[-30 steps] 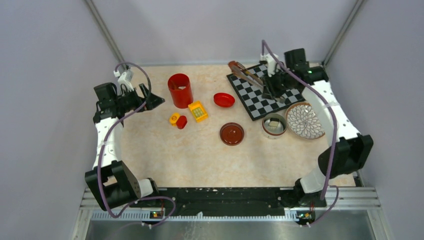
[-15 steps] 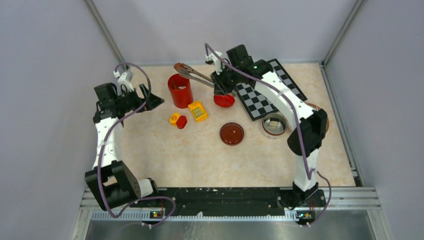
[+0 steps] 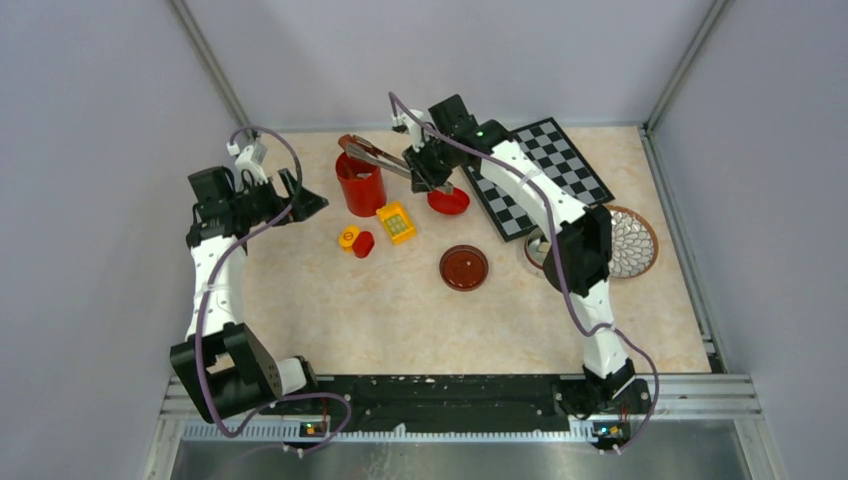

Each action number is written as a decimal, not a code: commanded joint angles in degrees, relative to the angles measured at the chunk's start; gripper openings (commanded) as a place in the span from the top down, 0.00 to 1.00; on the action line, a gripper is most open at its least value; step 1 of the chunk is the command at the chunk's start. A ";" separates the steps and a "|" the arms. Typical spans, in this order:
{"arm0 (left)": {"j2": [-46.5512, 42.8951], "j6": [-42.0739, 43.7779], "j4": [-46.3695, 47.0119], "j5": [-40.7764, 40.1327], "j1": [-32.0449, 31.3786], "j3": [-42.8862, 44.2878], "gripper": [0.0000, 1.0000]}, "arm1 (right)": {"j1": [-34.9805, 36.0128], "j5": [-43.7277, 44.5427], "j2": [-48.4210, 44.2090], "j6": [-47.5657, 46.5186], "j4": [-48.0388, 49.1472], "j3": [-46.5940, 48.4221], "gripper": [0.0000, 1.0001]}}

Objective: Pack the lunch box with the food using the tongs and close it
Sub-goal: Place the fake food in the packing box, then place the clamp on the plate, then pick up the box lid from the center of the board.

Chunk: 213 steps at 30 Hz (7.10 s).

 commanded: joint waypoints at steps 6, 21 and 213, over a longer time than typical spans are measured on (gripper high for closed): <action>-1.56 1.04 0.64 -0.22 0.34 -0.57 0.01 | 0.78 -0.63 -1.48 0.51 2.74 -1.28 1.00; -1.76 0.82 0.79 -0.03 0.34 -0.86 0.01 | 0.78 -0.33 -4.62 -0.14 3.10 -4.57 0.79; 32.29 99.53 -10.34 -22.52 -60.07 4.00 0.69 | -21.19 -8.38 -41.31 -1.11 10.03 -53.69 0.37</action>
